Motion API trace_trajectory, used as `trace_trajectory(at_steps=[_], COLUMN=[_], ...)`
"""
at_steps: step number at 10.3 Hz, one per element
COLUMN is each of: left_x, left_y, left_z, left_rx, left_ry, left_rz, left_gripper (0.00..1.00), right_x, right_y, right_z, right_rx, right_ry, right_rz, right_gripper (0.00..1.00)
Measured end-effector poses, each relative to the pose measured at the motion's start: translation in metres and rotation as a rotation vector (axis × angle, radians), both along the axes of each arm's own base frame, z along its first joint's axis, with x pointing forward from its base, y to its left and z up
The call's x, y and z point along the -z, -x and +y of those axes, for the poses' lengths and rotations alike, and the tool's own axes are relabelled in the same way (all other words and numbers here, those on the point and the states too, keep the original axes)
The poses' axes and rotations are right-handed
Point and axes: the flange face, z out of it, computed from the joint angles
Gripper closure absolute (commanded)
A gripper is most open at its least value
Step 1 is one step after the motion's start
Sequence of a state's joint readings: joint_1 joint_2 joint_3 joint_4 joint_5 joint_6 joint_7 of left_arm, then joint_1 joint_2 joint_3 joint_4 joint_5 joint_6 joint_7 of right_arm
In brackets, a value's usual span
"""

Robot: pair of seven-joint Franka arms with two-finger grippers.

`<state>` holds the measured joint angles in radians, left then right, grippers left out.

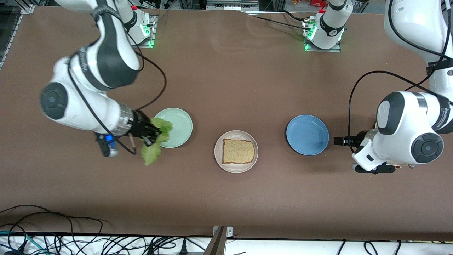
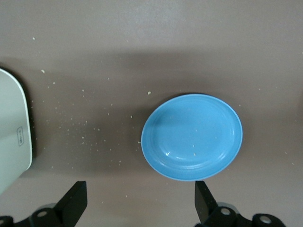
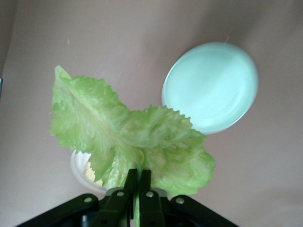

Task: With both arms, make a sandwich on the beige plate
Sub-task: 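Carry the lettuce toward the beige plate while the left gripper withdraws, then lower the lettuce onto the bread and open the right gripper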

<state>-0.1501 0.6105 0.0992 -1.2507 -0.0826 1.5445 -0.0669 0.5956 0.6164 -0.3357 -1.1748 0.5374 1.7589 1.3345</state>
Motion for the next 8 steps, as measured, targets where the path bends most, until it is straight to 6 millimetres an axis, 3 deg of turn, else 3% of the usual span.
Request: trace_trajectory(at_steps=[3,5,6,8], left_x=[-0.041,-0.072,-0.088,-0.118], left_y=[0.023,0.043,0.053,0.071], left_z=[0.011,0.029,0.037,0.045], left_rx=[-0.005,-0.014,-0.024,-0.036], left_ry=[-0.014,-0.041,-0.038,-0.031], left_rz=[-0.012,-0.034,-0.048,-0.069], left_gripper=[0.0,0.0,0.0,0.0], right_x=[0.047,0.089,0.108,0.137], right_y=[0.021,0.041,0.049,0.059], right_z=[0.103,0.159,0.18,0.202], right_rx=[0.101,0.111,0.11,0.11], right_ry=[-0.044,-0.087,-0.106,-0.13], right_rz=[-0.045,-0.063,-0.072,-0.078], right_gripper=[1.0,1.0,1.0,1.0])
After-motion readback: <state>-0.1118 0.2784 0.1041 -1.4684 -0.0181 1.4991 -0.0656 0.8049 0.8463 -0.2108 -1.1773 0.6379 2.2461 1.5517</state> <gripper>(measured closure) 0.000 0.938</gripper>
